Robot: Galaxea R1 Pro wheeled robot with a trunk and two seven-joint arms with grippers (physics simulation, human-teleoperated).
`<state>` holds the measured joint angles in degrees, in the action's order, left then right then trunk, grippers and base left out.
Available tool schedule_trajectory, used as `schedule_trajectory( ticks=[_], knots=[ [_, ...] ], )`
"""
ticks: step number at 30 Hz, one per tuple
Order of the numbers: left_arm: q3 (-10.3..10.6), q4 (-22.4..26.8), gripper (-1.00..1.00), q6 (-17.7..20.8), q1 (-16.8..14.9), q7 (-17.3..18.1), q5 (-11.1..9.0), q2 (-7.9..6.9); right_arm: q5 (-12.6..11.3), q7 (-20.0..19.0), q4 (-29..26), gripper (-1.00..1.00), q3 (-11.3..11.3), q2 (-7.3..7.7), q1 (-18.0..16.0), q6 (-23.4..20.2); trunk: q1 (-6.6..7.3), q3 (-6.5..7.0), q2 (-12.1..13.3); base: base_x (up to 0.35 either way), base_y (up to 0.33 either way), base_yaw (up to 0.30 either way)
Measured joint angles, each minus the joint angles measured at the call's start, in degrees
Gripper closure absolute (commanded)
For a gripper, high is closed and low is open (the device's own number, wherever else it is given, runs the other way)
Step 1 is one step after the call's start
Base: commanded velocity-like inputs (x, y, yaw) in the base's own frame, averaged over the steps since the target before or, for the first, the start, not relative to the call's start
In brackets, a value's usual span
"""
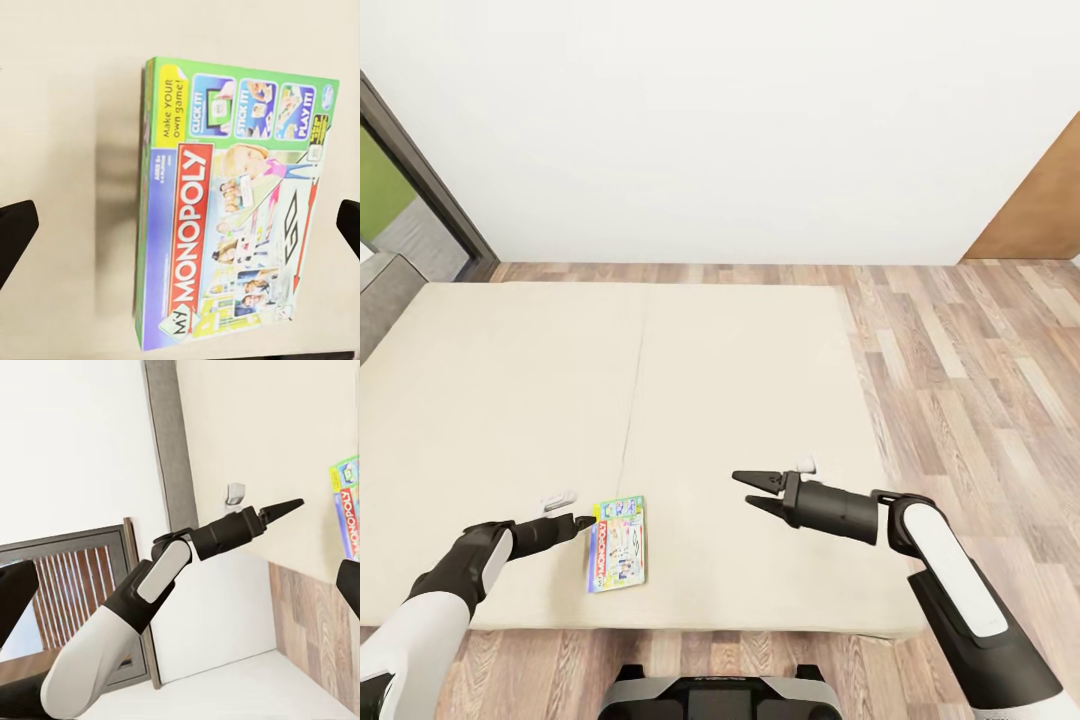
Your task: Put all the toys in the child's room - the three board games (two on the bed and one on the table), the two jigsaw puzzles on the table, and the tennis ball on the table - inside the toy box on the table in the child's room.
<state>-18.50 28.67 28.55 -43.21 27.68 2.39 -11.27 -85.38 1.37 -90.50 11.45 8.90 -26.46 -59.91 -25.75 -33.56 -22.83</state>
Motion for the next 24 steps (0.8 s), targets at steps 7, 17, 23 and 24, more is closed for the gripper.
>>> schedule_trajectory(
  ticks=[7,17,23,24],
  knots=[
    [0.0,0.0,-1.00,0.0,0.0,0.1,0.0,0.05,0.0,0.0,0.0,-1.00,-1.8,-0.04,0.0,0.0,0.00,-0.10,0.0,0.000,0.000,0.000],
    [0.0,0.0,-1.00,0.0,0.0,0.0,0.0,0.08,-0.1,-0.1,0.0,-1.00,-2.3,-0.06,0.0,0.0,0.00,-0.95,0.0,0.000,0.000,0.000],
    [0.0,0.0,-1.00,0.0,0.0,0.0,0.0,0.11,-0.1,0.0,0.0,-1.00,-2.2,-0.16,0.0,0.0,0.00,-1.51,0.0,0.000,0.000,0.000],
    [0.0,0.0,-1.00,0.0,0.0,0.0,0.0,0.10,-0.1,0.0,0.0,-1.00,-2.2,-0.18,0.0,0.0,0.00,-1.60,0.0,0.000,0.000,0.000]
  ],
)
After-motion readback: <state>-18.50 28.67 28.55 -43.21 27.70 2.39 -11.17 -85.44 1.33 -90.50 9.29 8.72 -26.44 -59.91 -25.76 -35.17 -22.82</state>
